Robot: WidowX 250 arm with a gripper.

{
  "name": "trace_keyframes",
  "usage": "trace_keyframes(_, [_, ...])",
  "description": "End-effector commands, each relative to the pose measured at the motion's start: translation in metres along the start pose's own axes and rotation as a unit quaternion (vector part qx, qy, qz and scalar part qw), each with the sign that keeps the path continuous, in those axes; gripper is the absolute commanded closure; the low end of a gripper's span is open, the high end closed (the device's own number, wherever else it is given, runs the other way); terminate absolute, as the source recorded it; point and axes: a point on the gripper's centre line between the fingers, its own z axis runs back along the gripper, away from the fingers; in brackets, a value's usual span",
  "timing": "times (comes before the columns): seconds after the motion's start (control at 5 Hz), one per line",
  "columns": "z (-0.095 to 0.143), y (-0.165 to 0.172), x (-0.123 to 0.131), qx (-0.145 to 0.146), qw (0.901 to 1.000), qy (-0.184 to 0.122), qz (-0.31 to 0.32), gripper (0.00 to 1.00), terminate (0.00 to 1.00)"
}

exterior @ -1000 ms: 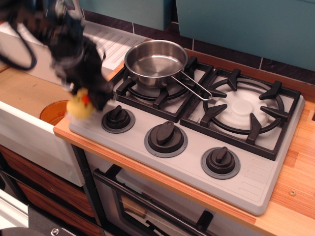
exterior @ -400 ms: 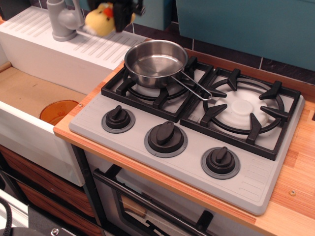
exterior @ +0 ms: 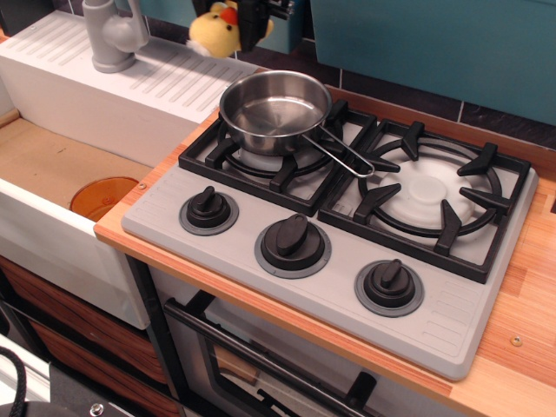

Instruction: Put pan on stove and put stuffedduck in pan

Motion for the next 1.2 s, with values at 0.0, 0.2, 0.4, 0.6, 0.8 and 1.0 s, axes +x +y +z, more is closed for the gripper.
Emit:
trace_keyframes(0.0, [0.006, -0.011, 0.010, 0.002, 0.9992, -0.037, 0.010, 0.00, 0.00])
trace_keyframes(0.2, [0.008, -0.011, 0.011, 0.006, 0.9992, -0.039, 0.009, 0.00, 0.00])
trace_keyframes(0.4, [0.017, -0.016, 0.010, -0.001, 0.9995, -0.029, 0.009, 0.00, 0.00])
trace_keyframes(0.6, [0.026, -0.023, 0.007, 0.005, 0.9997, -0.017, 0.015, 0.00, 0.00])
trace_keyframes(0.8, [0.030, -0.027, 0.004, 0.006, 0.9997, -0.016, 0.019, 0.00, 0.00])
trace_keyframes(1.0, [0.033, -0.032, 0.006, 0.023, 0.9993, -0.017, 0.023, 0.00, 0.00])
